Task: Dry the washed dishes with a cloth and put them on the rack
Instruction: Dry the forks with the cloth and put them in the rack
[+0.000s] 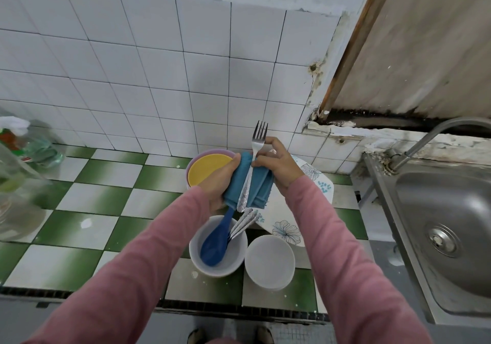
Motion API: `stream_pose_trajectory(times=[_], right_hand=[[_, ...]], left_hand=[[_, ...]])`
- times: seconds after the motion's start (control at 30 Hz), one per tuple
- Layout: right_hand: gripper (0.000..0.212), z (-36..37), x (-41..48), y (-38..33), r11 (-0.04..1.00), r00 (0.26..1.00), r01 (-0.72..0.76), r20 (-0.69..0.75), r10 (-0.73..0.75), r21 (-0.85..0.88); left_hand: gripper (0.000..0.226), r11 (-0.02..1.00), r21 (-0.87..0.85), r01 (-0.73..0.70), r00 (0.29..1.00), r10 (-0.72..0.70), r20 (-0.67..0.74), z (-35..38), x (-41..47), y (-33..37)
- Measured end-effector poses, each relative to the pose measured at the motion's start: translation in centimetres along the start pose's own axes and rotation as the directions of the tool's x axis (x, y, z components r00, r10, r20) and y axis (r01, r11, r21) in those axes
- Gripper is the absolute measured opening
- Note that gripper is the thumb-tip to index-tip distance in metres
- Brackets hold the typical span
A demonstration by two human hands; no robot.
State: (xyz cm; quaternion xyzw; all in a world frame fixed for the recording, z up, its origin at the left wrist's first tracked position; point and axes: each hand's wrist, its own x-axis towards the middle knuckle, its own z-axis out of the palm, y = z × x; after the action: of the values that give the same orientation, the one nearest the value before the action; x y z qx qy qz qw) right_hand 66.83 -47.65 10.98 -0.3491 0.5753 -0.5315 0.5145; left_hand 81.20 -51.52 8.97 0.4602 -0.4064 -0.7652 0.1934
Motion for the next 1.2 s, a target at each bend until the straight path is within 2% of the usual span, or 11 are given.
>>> stream_pose_trajectory(times=[0.07,0.2,0.4,0.6,0.73,0.8,0.87,0.93,1.03,1.13,1.2], right_hand=[[0.039,-0.3,0.2,-0.1,1.000,0.999,0.022,-0.032,-0.022,-0.001],[0.040,-0.7,0.2,-0.8,0.999,0.994,0.049,-0.094,-0.049,0.001],[0.041,-0.2,0.3,-0.3,0.997,0.996,0.078,-0.054,-0.077,0.016],[0.047,-1.1,0.0,-1.4,0.991,0.979,0.117,-0.175,-0.104,0.065],[0.043,-0.5,-0.5,-0.6,0.990,0.986,0.109,-0.135,-0.097,0.089],[0.043,-0.5,-0.6,-0.5,0.989,0.983,0.126,-0.145,-0.113,0.082],[0.046,-0.8,-0.5,-0.9,0.981,0.976,0.154,-0.175,-0.132,0.121],[0.047,-1.2,-0.6,-1.4,0.964,0.972,0.184,-0.182,-0.149,0.190],[0.037,-1.0,-1.2,-2.1,0.943,0.977,0.186,-0.154,-0.148,0.275],[0.015,-0.4,-1.3,-2.2,0.917,0.982,0.175,-0.135,-0.135,0.360],[0.011,0.0,-1.4,-1.9,0.904,0.979,0.193,-0.138,-0.150,0.382]], left_hand=[[0.041,0.999,0.030,0.016,1.000,-0.016,0.004,-0.2,0.1,-0.1],[0.045,0.999,0.013,0.044,0.999,-0.044,-0.013,-0.4,0.2,-0.3],[0.040,0.999,0.036,0.004,1.000,-0.004,-0.015,-0.1,0.2,0.1],[0.052,0.998,0.013,0.063,0.996,-0.062,-0.067,-1.1,0.7,-0.5],[0.041,0.998,0.011,0.058,0.998,-0.057,-0.038,-0.8,0.6,-0.4],[0.046,0.998,0.009,0.062,0.997,-0.061,-0.036,-1.1,0.5,-0.5],[0.054,0.996,0.014,0.084,0.996,-0.083,-0.041,-1.8,0.6,-0.7],[0.051,0.995,-0.020,0.095,0.994,-0.096,-0.058,-2.5,0.6,-0.7],[0.050,0.995,-0.089,0.040,0.996,-0.047,-0.079,-2.9,0.9,-0.6],[0.050,0.983,-0.168,-0.078,0.989,0.055,-0.135,-2.7,1.4,-0.5],[0.052,0.957,-0.275,-0.094,0.982,0.044,-0.183,-2.6,1.6,-0.2]])
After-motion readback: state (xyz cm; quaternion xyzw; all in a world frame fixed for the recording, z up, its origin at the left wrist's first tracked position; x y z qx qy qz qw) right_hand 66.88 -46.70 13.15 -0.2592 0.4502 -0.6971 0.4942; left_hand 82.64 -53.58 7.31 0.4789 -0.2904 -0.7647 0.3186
